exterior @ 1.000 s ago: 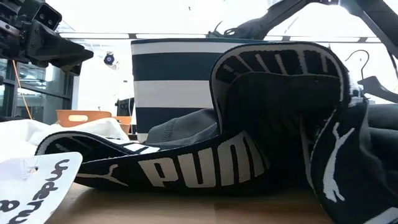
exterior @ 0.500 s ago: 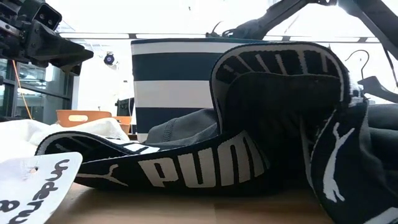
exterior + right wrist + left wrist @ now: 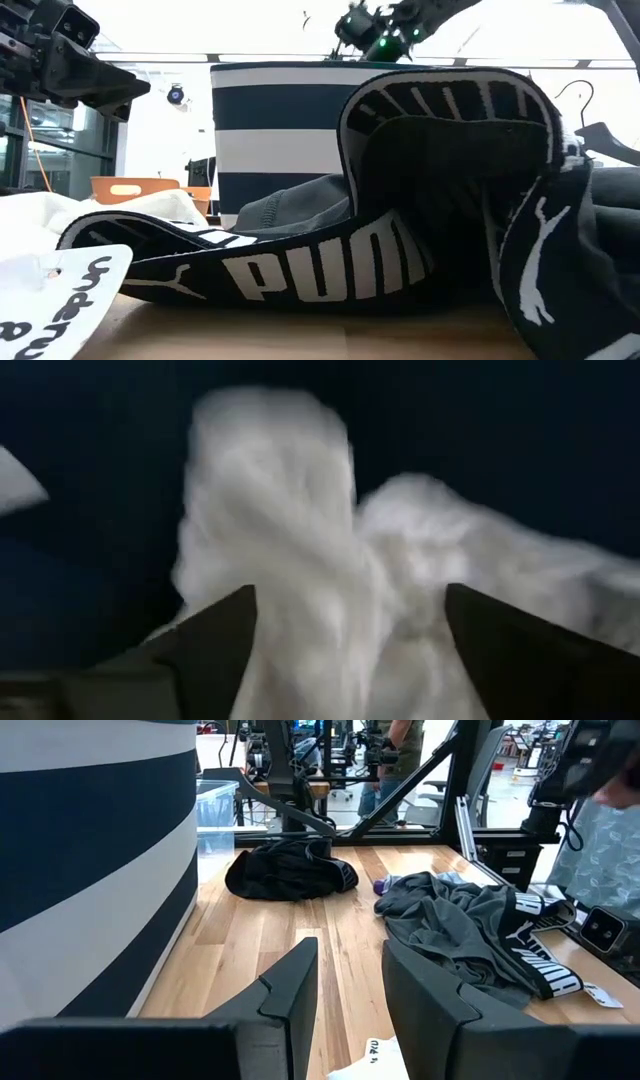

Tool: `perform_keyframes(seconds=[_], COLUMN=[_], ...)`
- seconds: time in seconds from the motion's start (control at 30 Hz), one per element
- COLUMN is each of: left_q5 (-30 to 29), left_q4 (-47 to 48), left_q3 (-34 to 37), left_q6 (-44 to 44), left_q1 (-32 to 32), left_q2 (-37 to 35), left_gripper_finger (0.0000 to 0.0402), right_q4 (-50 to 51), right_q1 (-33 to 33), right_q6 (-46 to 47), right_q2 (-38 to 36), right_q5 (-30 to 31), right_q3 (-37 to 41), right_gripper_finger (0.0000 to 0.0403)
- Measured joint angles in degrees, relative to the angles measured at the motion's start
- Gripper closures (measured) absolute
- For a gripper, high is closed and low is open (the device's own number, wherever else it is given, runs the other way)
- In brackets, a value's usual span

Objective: Pick & Place Cloths
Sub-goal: Put the white dress into the laundry organizer, then put the black underwear into the transparent bin

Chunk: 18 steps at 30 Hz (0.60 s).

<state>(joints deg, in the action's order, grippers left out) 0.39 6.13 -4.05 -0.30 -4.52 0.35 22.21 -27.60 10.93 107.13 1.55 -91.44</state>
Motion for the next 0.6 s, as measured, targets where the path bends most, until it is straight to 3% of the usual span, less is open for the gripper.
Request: perform_keyframes(seconds=[0.17, 0.6], left_q5=[0.0, 0.0], left_q4=[0.0, 0.0], left_q3=[0.0, 0.0], left_q6=[0.0, 0.0], left_q1=[0.0, 0.0], left_q2=[0.0, 0.0], left_gripper_finger=[0.0288, 0.0288], right_q4=[0.4, 10.5], right_q1=[0.8, 6.2], right_q6=[0.0, -3.6], right_q2=[-4.0, -18.7], right_q5=[0.1, 0.0], right_q3=[0.0, 0.0], right_gripper_finger=[0.0046, 0.0061])
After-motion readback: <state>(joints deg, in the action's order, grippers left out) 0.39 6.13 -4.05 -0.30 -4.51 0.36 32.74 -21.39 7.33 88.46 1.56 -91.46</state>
